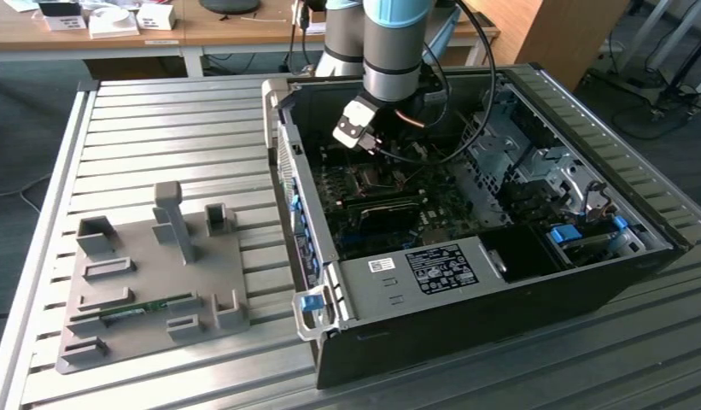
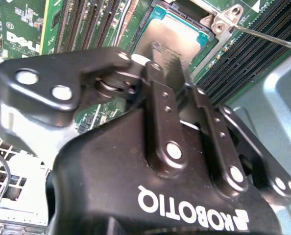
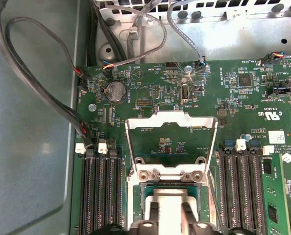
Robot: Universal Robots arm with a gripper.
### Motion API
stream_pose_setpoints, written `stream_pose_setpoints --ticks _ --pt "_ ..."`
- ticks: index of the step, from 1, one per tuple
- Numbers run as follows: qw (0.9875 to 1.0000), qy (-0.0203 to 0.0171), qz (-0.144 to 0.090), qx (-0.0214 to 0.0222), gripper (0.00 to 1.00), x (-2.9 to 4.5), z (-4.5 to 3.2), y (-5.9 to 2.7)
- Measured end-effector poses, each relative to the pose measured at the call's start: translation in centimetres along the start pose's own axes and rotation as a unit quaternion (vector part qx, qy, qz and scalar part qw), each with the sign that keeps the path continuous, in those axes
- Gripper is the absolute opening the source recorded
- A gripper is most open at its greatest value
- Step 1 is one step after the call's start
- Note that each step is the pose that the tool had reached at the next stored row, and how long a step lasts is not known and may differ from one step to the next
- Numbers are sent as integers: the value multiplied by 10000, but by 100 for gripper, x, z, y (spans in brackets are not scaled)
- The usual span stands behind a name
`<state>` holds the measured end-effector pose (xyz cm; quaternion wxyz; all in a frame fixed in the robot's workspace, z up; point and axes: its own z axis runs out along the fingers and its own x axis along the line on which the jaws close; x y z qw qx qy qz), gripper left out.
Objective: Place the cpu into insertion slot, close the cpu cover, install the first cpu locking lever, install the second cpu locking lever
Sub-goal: 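Place the cpu into insertion slot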
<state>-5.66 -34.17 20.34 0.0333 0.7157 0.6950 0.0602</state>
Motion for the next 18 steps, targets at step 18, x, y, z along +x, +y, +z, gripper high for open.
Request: stream_pose_setpoints --ticks 18 --pt "9990 -13 16 438 11 0 9 5"
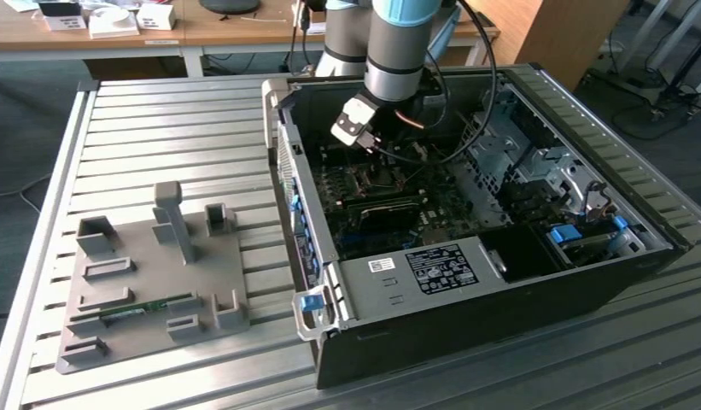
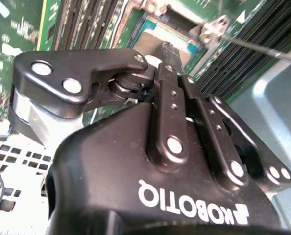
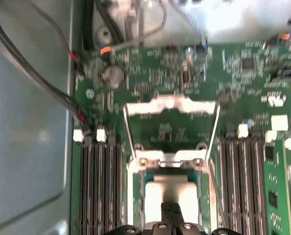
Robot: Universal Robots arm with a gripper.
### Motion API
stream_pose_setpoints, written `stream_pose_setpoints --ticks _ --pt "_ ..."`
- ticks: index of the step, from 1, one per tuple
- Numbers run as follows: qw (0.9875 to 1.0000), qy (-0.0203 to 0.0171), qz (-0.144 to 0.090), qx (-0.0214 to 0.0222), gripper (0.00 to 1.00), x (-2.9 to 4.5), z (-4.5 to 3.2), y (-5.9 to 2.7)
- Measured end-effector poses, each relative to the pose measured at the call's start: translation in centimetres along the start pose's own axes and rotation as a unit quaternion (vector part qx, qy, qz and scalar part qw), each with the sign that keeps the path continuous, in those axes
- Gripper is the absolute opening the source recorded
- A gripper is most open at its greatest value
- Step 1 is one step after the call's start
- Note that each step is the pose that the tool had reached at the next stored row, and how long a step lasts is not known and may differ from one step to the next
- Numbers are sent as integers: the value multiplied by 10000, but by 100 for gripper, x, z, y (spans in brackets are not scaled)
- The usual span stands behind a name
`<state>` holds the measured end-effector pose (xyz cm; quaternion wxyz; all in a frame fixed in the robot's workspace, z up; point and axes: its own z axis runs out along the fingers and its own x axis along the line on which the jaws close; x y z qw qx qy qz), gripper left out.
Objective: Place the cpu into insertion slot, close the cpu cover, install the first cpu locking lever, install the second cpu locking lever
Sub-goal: 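Place the cpu into insertion slot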
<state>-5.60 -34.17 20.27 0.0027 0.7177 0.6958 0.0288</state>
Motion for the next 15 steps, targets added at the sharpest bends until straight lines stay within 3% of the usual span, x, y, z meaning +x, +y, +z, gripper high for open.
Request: stream_pose_setpoints --ticks 1,2,5,11,15 --pt "10000 -3 3 88 11 0 2 1" --pt "9999 -5 4 120 11 0 1 2" --pt "9999 -6 6 157 11 0 2 1" --pt "9999 -8 6 163 11 1 0 40" --pt "9999 -8 6 163 11 3 -48 44"
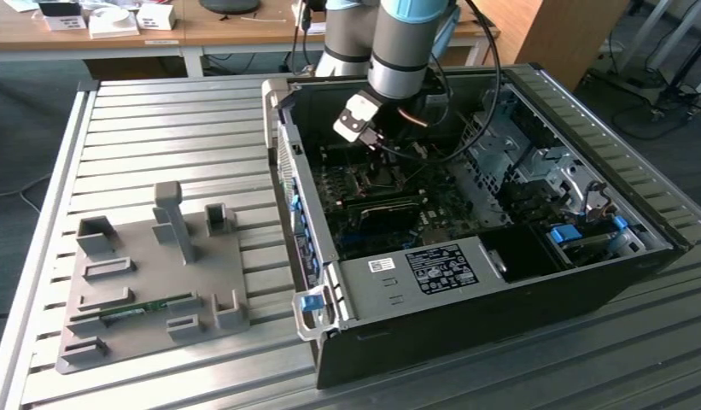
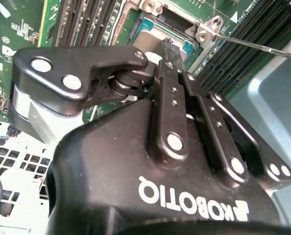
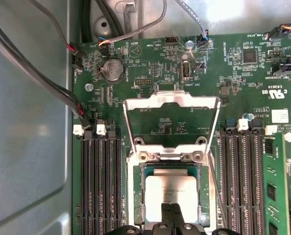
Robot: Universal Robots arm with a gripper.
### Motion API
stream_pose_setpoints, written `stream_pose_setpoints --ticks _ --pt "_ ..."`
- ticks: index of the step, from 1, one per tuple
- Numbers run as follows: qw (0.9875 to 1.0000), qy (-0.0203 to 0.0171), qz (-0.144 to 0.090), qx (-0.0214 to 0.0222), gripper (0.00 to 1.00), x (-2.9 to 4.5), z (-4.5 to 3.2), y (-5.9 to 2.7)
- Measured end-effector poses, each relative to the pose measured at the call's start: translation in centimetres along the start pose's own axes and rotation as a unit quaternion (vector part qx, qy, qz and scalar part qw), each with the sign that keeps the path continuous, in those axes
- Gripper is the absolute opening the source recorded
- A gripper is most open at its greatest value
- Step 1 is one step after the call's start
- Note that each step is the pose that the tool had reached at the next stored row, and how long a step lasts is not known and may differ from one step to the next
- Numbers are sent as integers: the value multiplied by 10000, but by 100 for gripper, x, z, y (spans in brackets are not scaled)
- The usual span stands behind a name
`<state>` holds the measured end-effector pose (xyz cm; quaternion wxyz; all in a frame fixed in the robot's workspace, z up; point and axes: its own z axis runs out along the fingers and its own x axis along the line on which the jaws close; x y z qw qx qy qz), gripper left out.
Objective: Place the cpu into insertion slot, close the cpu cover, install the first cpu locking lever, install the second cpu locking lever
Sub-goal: 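Place the cpu into insertion slot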
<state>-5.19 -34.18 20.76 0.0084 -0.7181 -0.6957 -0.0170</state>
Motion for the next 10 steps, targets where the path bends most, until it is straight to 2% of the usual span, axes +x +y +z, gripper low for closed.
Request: stream_pose_setpoints --ticks 4,10 --pt "10000 1 -1 0 11 1 -3 7" --pt "10000 2 0 0 11 2 0 67"
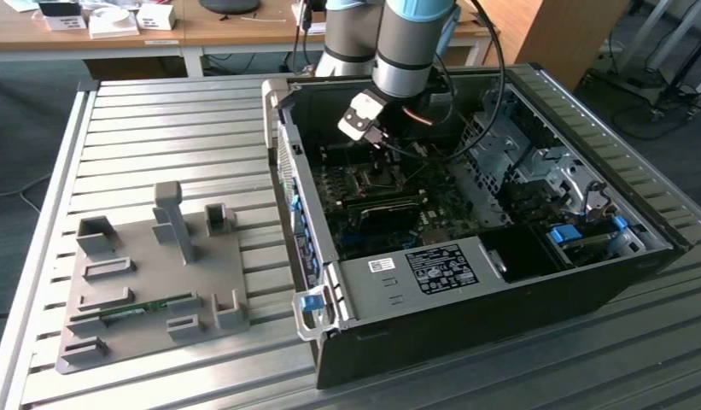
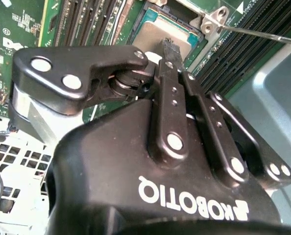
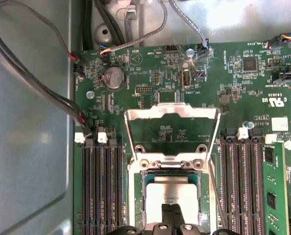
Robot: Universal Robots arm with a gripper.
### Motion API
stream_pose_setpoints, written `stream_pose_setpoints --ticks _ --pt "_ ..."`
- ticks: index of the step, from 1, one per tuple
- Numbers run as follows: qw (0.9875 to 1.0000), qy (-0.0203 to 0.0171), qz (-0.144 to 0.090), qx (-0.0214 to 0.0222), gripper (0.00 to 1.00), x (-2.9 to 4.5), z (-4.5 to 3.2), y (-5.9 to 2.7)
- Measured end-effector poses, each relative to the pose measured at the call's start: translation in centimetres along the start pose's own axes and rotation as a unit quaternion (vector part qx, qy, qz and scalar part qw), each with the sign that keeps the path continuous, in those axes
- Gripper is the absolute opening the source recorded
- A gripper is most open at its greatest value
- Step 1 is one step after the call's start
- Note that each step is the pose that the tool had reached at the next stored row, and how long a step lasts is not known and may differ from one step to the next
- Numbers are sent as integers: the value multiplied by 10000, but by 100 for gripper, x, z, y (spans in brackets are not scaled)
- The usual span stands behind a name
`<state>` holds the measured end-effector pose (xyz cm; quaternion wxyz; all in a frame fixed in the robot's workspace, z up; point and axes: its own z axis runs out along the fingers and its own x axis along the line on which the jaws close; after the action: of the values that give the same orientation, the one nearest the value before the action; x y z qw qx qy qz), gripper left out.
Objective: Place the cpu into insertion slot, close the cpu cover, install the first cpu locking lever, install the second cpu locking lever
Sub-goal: 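Place the cpu into insertion slot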
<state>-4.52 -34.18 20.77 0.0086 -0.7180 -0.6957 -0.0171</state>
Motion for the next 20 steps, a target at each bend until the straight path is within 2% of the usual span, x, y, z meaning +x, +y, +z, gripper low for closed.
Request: stream_pose_setpoints --ticks 1,3,9,20 --pt "10000 0 1 0 11 0 0 0" --pt "10000 0 0 0 11 3 1 70" --pt "10000 0 0 0 11 3 1 97" --pt "10000 11 0 -2 11 3 1 87"
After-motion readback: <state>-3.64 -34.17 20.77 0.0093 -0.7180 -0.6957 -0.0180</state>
